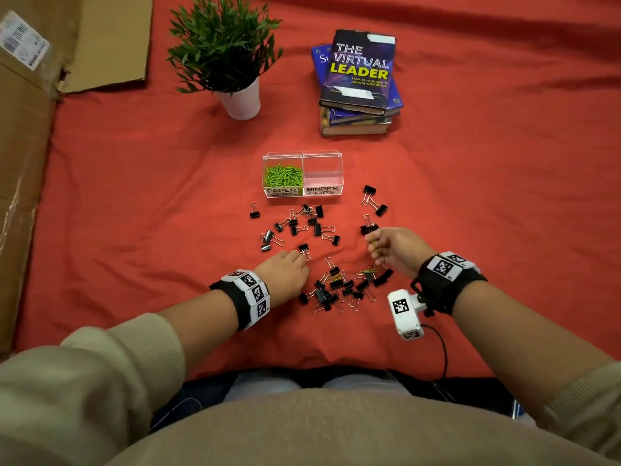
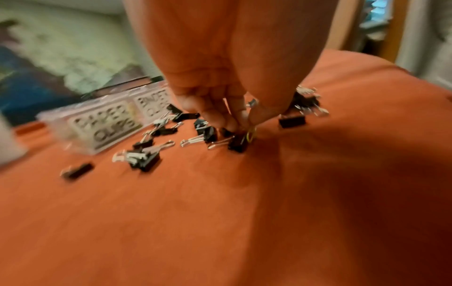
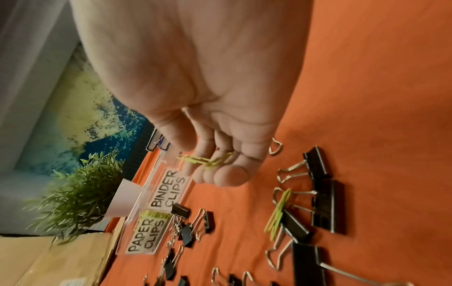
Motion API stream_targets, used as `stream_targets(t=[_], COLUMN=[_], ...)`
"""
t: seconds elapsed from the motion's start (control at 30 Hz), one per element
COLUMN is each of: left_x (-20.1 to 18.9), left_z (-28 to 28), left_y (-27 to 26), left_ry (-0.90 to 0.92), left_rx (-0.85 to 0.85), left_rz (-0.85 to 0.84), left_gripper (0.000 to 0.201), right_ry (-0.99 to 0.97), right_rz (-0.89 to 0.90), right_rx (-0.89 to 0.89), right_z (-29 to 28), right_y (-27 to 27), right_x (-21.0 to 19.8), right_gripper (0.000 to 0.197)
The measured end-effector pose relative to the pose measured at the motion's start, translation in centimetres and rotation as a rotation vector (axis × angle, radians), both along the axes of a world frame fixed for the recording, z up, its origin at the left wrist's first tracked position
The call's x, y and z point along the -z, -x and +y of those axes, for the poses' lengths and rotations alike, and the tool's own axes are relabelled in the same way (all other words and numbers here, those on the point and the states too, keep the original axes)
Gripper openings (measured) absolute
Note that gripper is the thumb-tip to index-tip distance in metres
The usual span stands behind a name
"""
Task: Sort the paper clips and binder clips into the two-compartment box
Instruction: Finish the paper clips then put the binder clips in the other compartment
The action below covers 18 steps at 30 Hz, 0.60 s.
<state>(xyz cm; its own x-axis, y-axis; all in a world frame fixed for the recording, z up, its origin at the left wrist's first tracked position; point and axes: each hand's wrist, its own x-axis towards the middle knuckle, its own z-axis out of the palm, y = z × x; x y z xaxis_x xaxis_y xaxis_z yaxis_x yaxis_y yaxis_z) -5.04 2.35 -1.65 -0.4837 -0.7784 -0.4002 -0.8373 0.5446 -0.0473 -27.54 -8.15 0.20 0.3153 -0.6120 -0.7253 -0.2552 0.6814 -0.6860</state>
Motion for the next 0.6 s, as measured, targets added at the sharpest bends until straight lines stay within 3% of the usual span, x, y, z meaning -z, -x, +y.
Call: stream_targets(t=[0.1,0.17,0.23,0.33,0.43,0.5,0.6], left_x=[-1.2,-1.9,-2.4,-2.7,-2.3,-1.9,-1.1], left_z=[-1.2,-2.3,-3.4,-4.3,-4.9,-4.8,-4.0], left_y=[0.4,0.6,1.0,1.9,3.0,3.9,5.0], left_ry=[-0.163,-0.244,-0.325,-0.337,-0.404,-0.434,-0.357], left_rx=[-0.412,-0.702,-0.848,-0.782,-0.704,-0.636,-0.496], left_rz=[0.344,0.579,0.744,0.746,0.644,0.557,0.424], left_gripper=[0.016,0.009,0.011,0.005,0.018,0.027,0.028], right_ry=[0.086,0.310,0.483,0.590,0.646,0.637,0.570], right_rz=[0.144,0.371,0.514,0.615,0.655,0.633,0.540], right_rx=[-0.120,-0.415,-0.707,-0.935,-1.008,-0.969,-0.761], right_z=[0.1,0.4,0.8,1.4,1.6,1.6,1.3], right_y=[-0.1,-0.2,-0.1,0.0,-0.2,-0.2,0.0], right_x=[0.6,1.0,1.5,1.8,1.8,1.9,1.9], right_gripper=[0.021,0.022,0.015,0.008,0.010,0.011,0.009])
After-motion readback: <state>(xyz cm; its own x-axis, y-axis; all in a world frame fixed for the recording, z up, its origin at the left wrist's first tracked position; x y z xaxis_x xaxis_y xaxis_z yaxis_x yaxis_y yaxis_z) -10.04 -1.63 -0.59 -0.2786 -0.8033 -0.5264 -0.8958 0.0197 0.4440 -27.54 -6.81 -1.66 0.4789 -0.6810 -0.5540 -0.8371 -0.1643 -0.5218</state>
